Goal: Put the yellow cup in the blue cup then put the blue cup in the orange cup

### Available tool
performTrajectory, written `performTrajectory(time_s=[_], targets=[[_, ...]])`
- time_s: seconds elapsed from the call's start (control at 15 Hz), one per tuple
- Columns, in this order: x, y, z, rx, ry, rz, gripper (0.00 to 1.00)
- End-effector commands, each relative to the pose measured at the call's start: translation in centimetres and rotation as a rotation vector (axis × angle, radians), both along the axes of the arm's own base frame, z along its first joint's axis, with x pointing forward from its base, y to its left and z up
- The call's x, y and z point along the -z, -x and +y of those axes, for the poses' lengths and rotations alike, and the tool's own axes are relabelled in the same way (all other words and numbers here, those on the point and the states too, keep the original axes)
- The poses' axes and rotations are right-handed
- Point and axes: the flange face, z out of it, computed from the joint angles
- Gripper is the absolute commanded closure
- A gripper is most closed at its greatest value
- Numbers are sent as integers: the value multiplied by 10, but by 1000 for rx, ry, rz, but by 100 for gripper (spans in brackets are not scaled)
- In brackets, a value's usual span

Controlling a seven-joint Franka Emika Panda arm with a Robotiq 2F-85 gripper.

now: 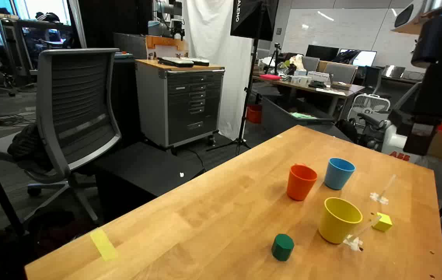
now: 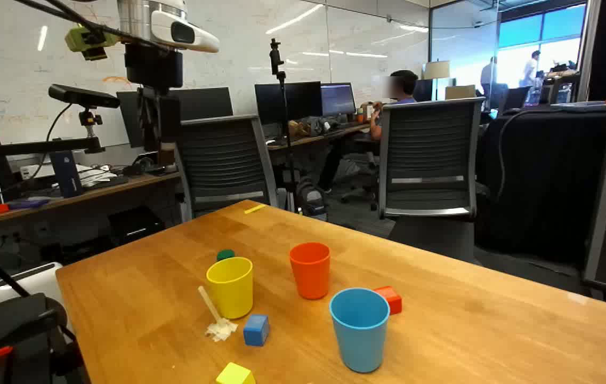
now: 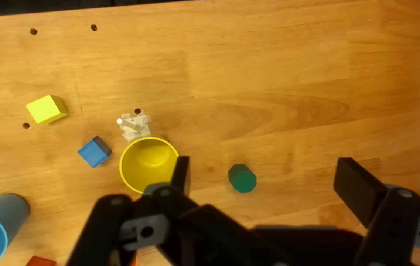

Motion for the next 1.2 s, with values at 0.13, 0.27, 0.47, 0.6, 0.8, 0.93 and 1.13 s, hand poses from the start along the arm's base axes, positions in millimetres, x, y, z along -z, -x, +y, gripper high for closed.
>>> performTrajectory(time_s=[0.13, 0.27, 0.47, 0.6, 0.8, 0.93, 1.13], targets=[[1, -3, -1, 8, 11, -8, 0], [4, -8, -2, 17, 17, -19, 0], [10, -16, -2, 15, 11, -13, 0], [14, -9, -2, 14, 6, -3, 0], [19, -9, -2, 14, 6, 8, 0], [19, -9, -2, 14, 6, 8, 0], [19, -9, -2, 13, 6, 8, 0]])
